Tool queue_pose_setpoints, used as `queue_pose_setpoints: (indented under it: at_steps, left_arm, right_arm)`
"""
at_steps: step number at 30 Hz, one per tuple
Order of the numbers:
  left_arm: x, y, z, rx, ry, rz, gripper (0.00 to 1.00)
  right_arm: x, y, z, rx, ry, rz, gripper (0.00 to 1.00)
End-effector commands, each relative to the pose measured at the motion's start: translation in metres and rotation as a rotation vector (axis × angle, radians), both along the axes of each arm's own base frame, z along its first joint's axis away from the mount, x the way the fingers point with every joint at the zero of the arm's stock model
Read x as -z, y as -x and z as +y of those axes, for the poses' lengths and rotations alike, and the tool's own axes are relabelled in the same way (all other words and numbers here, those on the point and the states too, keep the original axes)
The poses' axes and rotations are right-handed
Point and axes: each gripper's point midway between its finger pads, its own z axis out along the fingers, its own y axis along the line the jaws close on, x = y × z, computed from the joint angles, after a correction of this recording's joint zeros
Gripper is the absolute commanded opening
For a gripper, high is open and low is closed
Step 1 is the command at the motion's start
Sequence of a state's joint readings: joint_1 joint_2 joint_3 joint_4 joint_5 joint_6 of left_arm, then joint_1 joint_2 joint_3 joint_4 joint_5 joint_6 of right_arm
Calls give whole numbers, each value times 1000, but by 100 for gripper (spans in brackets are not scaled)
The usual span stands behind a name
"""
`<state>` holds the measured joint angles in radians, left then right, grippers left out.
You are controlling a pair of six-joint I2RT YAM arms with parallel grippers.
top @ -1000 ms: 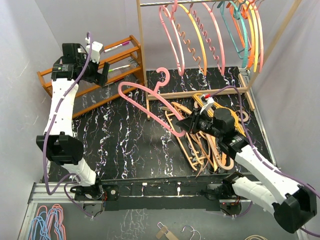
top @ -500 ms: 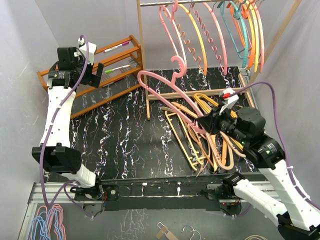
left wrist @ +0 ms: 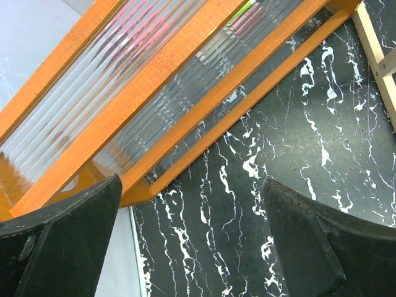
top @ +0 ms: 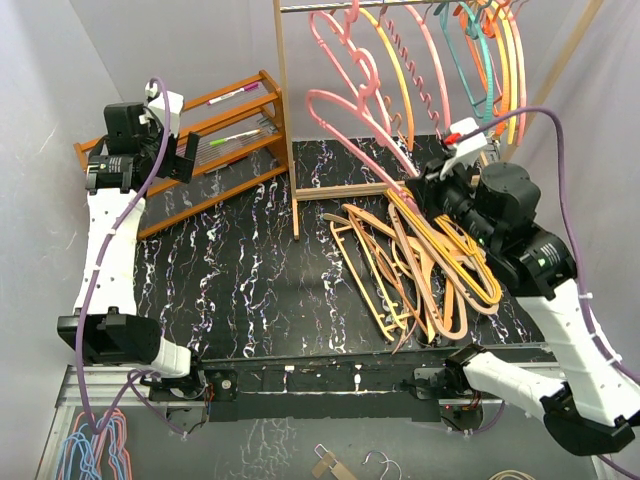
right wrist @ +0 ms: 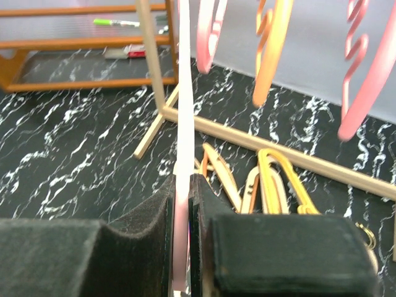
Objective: Organize the hangers
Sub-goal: Place the hanger at the clothesline.
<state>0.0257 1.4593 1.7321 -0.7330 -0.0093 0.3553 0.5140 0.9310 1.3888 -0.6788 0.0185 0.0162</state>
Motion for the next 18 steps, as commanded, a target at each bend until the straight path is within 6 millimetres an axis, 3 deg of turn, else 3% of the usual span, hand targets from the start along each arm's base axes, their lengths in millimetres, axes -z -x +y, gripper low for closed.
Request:
queue_pose_setpoints:
  at_steps: [1,9,18]
  left_arm:
    - [-11,9,8,-29,-8,-40,97]
    - [-7,10,10,-34,-10,-33,97]
    - [-1,9,11,-35,-13,-22,97]
  right_arm:
    - [-68,-24,-1,64,-54,-194,8]
    - [-113,-41,23,1,-154,-311,8]
    - [-140,-65,38,0,-212,-372,8]
